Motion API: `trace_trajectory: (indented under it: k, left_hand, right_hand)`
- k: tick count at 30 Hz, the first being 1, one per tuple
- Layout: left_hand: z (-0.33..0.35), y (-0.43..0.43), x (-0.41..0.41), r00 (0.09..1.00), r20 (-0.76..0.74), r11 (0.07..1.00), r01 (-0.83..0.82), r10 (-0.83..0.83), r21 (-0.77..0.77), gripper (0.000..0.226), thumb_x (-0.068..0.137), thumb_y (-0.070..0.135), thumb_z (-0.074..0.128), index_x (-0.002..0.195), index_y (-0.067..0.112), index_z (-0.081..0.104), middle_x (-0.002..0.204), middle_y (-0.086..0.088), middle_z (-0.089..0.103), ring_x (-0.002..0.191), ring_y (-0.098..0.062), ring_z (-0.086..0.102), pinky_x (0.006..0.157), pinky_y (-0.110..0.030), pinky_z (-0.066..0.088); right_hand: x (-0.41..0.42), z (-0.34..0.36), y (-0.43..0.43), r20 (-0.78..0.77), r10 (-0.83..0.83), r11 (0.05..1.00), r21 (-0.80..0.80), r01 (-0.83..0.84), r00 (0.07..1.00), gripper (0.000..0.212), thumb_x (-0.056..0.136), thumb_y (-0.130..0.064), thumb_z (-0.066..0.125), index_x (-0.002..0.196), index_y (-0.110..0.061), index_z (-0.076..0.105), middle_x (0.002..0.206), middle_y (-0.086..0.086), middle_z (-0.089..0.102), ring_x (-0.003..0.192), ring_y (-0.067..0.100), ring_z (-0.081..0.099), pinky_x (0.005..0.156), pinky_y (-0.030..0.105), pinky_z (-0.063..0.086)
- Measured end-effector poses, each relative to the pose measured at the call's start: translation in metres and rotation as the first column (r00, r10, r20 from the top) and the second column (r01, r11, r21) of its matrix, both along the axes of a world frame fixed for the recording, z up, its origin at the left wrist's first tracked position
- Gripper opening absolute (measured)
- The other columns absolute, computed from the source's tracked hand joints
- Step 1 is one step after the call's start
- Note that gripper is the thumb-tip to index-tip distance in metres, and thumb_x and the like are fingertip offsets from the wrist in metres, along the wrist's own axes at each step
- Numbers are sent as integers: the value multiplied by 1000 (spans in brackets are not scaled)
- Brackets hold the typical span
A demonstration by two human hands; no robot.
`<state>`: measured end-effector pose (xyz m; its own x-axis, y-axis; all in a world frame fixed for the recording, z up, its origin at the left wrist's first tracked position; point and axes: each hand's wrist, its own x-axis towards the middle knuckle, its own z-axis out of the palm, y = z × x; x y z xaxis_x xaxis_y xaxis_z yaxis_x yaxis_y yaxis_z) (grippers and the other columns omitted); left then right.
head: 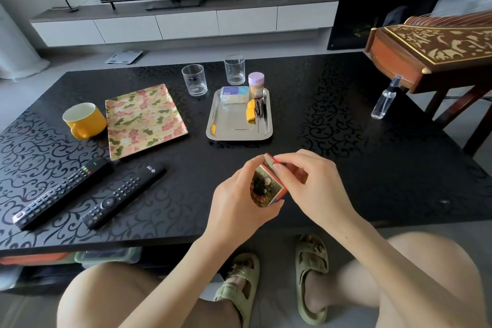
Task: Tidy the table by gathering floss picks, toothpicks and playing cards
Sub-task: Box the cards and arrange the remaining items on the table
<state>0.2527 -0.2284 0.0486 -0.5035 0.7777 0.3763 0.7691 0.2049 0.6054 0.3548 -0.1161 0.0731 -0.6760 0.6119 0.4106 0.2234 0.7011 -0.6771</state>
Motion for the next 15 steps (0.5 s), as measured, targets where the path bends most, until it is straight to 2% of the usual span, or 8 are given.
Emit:
trace_trajectory:
  k: [2,6,12,15]
  left_hand:
    - [2,0,0,1000,8,1000,2,-2,-12,75,65,37,80,129,35,41,107,16,62,98,2,55,76,2,39]
    - [6,1,3,999,45,998,-28,30,-57,79,66,38,80,132,28,39,103,19,57,88,4,54,67,4,36]
    - [5,5,3,999,-17,998,-49,49,-39,71,66,38,81,125,25,46,102,11,65,86,-1,61,65,1,38]
    - [3,6,3,997,-41,998,-61,60,-27,70,64,36,82,123,26,46,99,10,67,83,-5,64,64,-2,40]
  right_hand:
    - [1,-1,1,-27,-6,1000,-10,6,1000,21,88,-22,61,105,-16,72,86,-8,67,73,-7,58,61,4,43]
    - [0,-3,1,-40,-15,1000,7,15,999,19,88,-23,62,100,-14,74,86,-4,69,77,0,62,63,8,48]
    - [-3,-4,1,-53,-52,998,35,54,997,17,87,-21,63,97,-12,75,82,-4,69,75,4,63,62,12,51]
    - [-5,-5,-1,-53,-51,996,70,55,997,16,87,-20,64,96,-13,75,80,-3,68,70,5,63,56,13,51]
